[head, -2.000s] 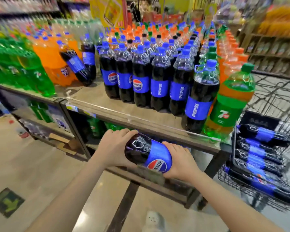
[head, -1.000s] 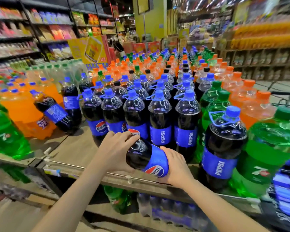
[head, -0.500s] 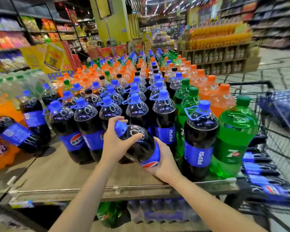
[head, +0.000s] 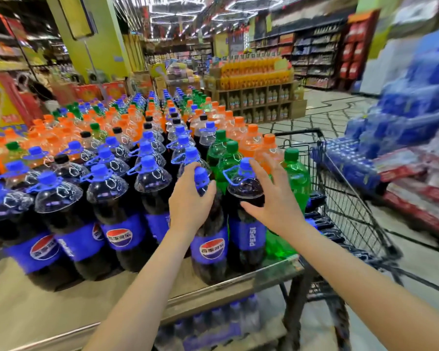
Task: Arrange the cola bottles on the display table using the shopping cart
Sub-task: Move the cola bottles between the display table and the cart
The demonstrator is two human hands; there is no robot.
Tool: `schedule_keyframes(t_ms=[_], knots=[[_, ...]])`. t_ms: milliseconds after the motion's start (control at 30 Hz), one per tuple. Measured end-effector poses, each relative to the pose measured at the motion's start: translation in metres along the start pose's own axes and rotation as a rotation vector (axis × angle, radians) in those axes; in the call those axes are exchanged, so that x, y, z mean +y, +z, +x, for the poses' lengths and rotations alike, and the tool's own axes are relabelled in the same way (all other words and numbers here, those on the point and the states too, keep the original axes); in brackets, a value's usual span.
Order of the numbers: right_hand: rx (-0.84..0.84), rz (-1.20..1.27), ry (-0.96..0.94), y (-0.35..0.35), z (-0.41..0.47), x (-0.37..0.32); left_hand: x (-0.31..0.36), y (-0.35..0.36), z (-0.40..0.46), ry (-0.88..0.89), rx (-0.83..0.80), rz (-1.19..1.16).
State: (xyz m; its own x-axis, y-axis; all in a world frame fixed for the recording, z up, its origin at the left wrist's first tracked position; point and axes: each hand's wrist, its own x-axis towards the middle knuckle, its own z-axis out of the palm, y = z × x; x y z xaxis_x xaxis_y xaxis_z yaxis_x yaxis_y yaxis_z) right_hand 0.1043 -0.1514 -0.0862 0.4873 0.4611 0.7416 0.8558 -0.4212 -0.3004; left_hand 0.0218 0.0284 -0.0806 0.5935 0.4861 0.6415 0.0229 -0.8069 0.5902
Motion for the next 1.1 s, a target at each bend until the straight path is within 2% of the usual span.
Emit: schedule_keyframes(t_ms=[67, 133, 300, 400, 700, 900, 1100], knots=[[-0.137, 0.052, 0.104, 0.006, 0.002, 0.001, -0.008, 0.002, -0.013, -0.001, 0.02, -0.127], [-0.193, 0.075, 0.136, 0.016, -0.001, 0.003, -0.016, 0.006, -0.034, 0.042, 0.026, -0.16], [-0.158, 0.076, 0.115, 0.033, -0.01, 0.01, -0.04, 0.02, -0.069, -0.081, -0.013, -0.239], [-0.113, 0.116, 0.109, 0.038, -0.011, 0.012, -0.046, 0.025, -0.068, -0.073, 0.007, -0.259], [-0.075, 0.16, 0.129, 0.044, -0.014, 0.012, -0.058, 0.038, -0.061, -0.057, 0.025, -0.204], [-0.126, 0.002, 0.101, 0.041, -0.02, 0.013, -0.05, 0.031, -0.063, -0.069, -0.02, -0.165], [-0.082, -0.146, 0.103, 0.047, -0.055, 0.01, -0.048, 0.035, -0.088, 0.011, 0.013, 0.09]])
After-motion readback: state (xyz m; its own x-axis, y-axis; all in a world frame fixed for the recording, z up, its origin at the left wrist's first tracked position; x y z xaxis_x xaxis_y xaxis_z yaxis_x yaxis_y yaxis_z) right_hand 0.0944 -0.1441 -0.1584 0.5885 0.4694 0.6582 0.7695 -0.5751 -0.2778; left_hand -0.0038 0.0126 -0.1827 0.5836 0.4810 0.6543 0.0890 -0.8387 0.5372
